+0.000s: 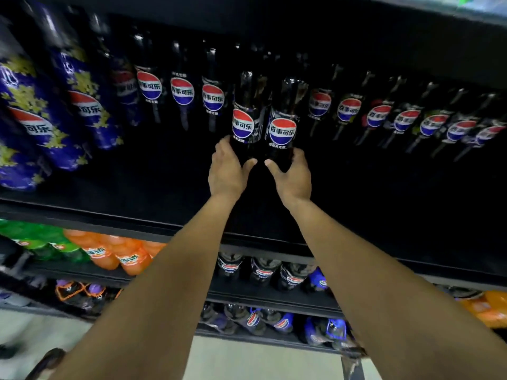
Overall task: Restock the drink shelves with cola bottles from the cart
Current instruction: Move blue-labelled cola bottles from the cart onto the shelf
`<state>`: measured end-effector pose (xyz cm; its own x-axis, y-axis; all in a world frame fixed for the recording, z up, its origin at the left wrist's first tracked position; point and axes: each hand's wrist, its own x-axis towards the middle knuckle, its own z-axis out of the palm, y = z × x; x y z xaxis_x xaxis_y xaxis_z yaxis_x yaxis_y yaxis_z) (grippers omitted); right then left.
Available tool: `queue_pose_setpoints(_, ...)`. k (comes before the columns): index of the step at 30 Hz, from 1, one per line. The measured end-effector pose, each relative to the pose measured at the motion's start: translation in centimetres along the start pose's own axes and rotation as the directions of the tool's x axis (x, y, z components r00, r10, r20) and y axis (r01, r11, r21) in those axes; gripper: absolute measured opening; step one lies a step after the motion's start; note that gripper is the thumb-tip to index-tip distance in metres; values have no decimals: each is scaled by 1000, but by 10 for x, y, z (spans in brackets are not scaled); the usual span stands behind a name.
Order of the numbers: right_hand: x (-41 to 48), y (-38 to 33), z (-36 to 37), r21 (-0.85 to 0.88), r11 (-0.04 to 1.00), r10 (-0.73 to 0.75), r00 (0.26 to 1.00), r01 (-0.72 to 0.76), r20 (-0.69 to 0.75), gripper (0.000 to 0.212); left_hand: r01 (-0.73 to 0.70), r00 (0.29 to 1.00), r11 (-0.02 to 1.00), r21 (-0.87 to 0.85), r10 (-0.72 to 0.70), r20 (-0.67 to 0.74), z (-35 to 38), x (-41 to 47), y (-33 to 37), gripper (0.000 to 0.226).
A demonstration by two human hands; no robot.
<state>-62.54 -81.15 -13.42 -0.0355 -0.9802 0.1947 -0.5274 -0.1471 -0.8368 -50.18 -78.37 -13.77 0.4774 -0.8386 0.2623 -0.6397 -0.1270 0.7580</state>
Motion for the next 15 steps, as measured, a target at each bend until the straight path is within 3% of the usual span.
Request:
queue_pose_setpoints(6,29,-3,18,-50,999,2,1000,-2,-2,60,-13,999,981,193,22,-48,9,27,-3,73)
queue_pose_setpoints(15,56,-2,30,-99,995,-32,999,32,0,61,59,995,992,112,-49,-89,19,41,5,70)
